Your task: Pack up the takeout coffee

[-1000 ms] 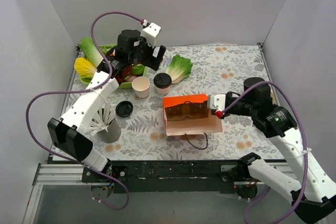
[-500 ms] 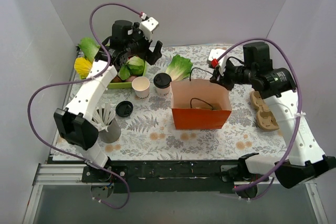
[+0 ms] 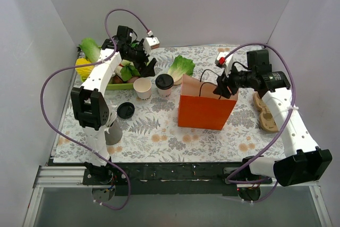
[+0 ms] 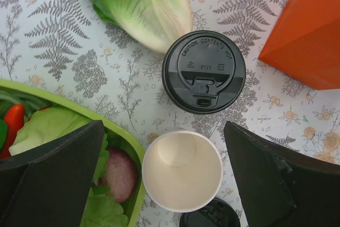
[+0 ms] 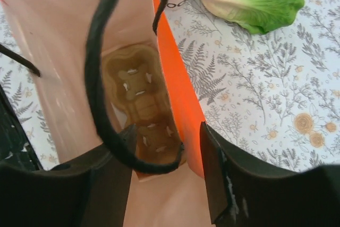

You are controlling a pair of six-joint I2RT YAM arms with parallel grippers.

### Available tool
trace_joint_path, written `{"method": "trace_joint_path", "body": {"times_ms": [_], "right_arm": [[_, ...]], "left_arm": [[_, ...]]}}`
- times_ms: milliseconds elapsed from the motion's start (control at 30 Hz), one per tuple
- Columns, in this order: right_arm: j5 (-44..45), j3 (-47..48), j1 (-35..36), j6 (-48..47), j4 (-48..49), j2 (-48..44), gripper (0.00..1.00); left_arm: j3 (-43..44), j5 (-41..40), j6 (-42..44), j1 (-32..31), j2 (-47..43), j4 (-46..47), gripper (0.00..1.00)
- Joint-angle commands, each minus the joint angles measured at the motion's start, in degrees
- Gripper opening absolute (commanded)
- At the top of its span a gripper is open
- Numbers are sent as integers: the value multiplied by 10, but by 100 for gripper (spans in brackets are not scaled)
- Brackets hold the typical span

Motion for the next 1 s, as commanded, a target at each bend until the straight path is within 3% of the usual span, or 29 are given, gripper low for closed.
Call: {"method": "trace_joint_path", "body": {"times_ms": [0,167,467,733,967], "right_arm": [[-5,14,-9,23,49,10,63],[4,11,-33,76,85,24,76],[-26,60,-70,60,57,78,80],[-59,67,-86,69,66,84,80],[-62,59,-87,64,65,69,80]], "left_arm": [[28,39,70,-8,-5,-27,98],[-29,24,100,-28,-18,24,98],[-102,2,15,-82,-18,164,98],[-71,3,0,-83,21,144,97],[-48,14,46,-83,33,74,90]]}}
